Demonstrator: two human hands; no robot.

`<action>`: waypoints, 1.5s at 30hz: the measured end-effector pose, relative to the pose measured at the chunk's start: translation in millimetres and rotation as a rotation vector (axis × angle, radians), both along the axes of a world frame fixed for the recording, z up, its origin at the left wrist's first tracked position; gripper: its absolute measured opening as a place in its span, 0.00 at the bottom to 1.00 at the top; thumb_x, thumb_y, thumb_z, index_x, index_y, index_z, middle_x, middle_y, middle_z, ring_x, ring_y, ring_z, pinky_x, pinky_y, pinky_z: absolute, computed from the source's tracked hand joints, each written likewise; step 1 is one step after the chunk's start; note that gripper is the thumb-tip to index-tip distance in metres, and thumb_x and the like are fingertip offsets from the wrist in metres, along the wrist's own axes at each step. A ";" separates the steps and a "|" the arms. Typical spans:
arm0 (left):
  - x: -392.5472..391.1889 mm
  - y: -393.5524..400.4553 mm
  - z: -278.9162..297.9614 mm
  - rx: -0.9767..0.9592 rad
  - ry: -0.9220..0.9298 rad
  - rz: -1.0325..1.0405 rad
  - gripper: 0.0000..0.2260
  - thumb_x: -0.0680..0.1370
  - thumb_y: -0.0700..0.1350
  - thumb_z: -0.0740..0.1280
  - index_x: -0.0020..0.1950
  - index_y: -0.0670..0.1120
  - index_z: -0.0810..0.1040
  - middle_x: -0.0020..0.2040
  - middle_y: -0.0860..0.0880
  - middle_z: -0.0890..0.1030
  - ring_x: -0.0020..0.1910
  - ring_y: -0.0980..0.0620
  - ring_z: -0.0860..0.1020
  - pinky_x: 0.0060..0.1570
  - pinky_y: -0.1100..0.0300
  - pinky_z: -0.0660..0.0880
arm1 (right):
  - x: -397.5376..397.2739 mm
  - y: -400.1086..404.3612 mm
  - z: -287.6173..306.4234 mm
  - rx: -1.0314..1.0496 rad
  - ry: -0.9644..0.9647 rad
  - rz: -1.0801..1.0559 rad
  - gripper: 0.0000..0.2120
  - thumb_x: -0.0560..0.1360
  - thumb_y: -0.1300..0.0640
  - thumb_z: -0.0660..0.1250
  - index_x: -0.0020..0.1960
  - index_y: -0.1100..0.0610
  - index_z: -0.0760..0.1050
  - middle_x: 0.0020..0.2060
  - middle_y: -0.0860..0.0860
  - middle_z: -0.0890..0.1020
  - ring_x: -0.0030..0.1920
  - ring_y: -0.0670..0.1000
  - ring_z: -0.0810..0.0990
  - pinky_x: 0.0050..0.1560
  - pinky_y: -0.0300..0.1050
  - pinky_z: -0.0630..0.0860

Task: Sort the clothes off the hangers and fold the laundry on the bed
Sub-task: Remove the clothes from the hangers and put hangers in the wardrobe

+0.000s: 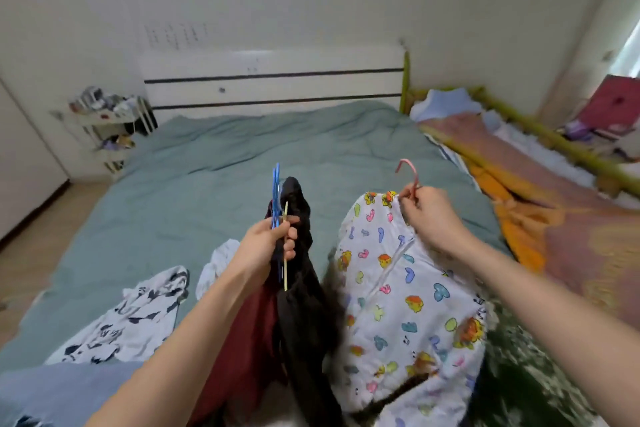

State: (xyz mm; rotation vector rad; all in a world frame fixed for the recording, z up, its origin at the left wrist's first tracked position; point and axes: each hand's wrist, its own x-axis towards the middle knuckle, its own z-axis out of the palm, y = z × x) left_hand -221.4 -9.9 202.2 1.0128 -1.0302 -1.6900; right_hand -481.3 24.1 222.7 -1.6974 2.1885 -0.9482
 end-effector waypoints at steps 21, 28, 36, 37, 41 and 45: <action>-5.0 26.5 -49.6 0.306 0.154 0.076 0.11 0.83 0.34 0.52 0.51 0.39 0.73 0.37 0.49 0.85 0.30 0.60 0.81 0.30 0.68 0.77 | -9.2 28.1 -31.3 0.561 0.182 0.137 0.12 0.76 0.61 0.64 0.34 0.61 0.72 0.36 0.59 0.73 0.38 0.53 0.72 0.31 0.45 0.63; -7.5 29.0 -60.0 0.298 0.134 0.117 0.11 0.84 0.37 0.51 0.52 0.42 0.73 0.60 0.43 0.77 0.60 0.49 0.77 0.43 0.64 0.73 | 7.0 37.6 -37.5 0.416 0.498 0.072 0.17 0.83 0.48 0.52 0.52 0.58 0.76 0.52 0.62 0.80 0.54 0.64 0.78 0.43 0.48 0.66; 0.3 27.1 -68.2 0.352 0.221 0.124 0.10 0.84 0.37 0.53 0.51 0.38 0.74 0.59 0.39 0.77 0.37 0.54 0.84 0.38 0.65 0.80 | 68.6 34.3 -45.7 0.420 -0.154 0.130 0.12 0.78 0.62 0.59 0.41 0.58 0.78 0.41 0.55 0.79 0.47 0.55 0.76 0.40 0.41 0.65; 1.9 27.2 -68.0 0.356 0.228 0.120 0.10 0.84 0.37 0.54 0.51 0.38 0.74 0.59 0.39 0.77 0.37 0.54 0.84 0.39 0.64 0.80 | 75.3 38.1 -49.7 0.395 -0.204 0.170 0.11 0.78 0.63 0.60 0.49 0.58 0.81 0.48 0.55 0.81 0.53 0.55 0.77 0.44 0.39 0.65; 0.5 28.0 -64.7 0.367 0.242 0.087 0.10 0.83 0.36 0.54 0.55 0.37 0.74 0.54 0.40 0.80 0.39 0.53 0.84 0.42 0.63 0.80 | 101.8 57.9 -65.1 0.200 -0.218 0.158 0.12 0.81 0.56 0.60 0.56 0.59 0.80 0.52 0.56 0.76 0.54 0.54 0.74 0.45 0.39 0.60; -7.3 32.1 -59.7 0.384 0.261 0.030 0.11 0.82 0.34 0.54 0.56 0.37 0.75 0.42 0.46 0.84 0.40 0.54 0.83 0.43 0.64 0.79 | 128.1 65.6 -82.9 0.157 -0.166 0.150 0.12 0.80 0.57 0.61 0.52 0.63 0.80 0.51 0.56 0.74 0.50 0.55 0.75 0.46 0.43 0.64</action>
